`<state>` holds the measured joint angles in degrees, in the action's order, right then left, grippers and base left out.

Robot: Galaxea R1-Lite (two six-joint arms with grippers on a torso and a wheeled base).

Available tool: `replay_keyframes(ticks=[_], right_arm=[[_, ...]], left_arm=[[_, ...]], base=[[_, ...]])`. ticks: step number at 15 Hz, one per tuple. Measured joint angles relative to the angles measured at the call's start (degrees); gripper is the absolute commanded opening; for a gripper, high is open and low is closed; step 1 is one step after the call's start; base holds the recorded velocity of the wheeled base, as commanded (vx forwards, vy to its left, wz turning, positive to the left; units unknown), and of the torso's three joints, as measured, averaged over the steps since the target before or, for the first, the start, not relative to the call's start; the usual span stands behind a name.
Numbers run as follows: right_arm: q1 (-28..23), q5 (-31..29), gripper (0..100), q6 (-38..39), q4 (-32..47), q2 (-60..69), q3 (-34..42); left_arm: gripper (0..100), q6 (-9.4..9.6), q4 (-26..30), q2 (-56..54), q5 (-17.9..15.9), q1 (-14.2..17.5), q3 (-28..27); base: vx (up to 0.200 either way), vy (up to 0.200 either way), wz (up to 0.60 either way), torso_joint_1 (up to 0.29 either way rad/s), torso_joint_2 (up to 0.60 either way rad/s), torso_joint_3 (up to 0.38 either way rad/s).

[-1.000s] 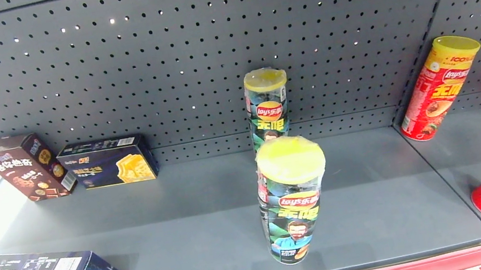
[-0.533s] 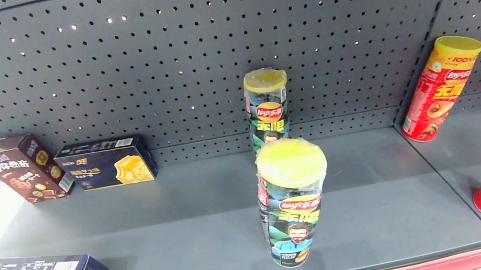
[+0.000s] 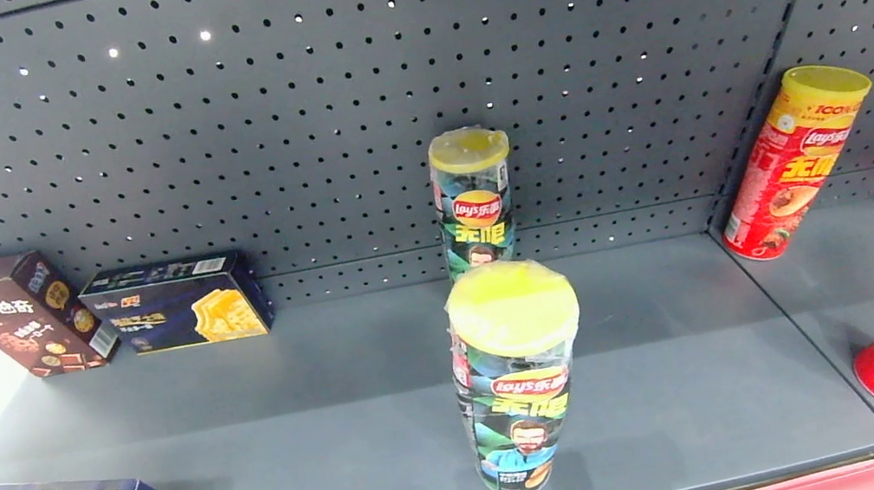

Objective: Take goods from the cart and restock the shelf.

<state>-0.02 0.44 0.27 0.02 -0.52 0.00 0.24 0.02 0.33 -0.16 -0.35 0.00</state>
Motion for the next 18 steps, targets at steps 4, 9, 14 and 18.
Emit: replay_keyframes(ticks=[4,9,14,18], right_arm=[[0.05,-0.01,100,0.00,0.07,0.00,0.00],[0.02,0.05,100,-0.06,0.00,0.00,0.00],[0.02,0.00,100,-0.17,0.05,0.00,0.00],[0.00,0.00,100,-0.09,0.02,0.00,0.00]], left_arm=[[100,0.00,-0.02,0.00,0.00,0.05,0.00],[100,0.11,-0.02,-0.02,0.06,0.00,0.00],[100,0.07,-0.02,-0.02,0.09,0.05,0.00],[100,0.02,0.00,-0.02,0.05,0.05,0.00]], base=[[0.000,0.000,0.00,0.000,0.00,0.000],[0.000,0.000,0.00,0.000,0.00,0.000],[0.000,0.000,0.12,0.000,0.00,0.001],[0.000,0.000,0.00,0.000,0.00,0.000]])
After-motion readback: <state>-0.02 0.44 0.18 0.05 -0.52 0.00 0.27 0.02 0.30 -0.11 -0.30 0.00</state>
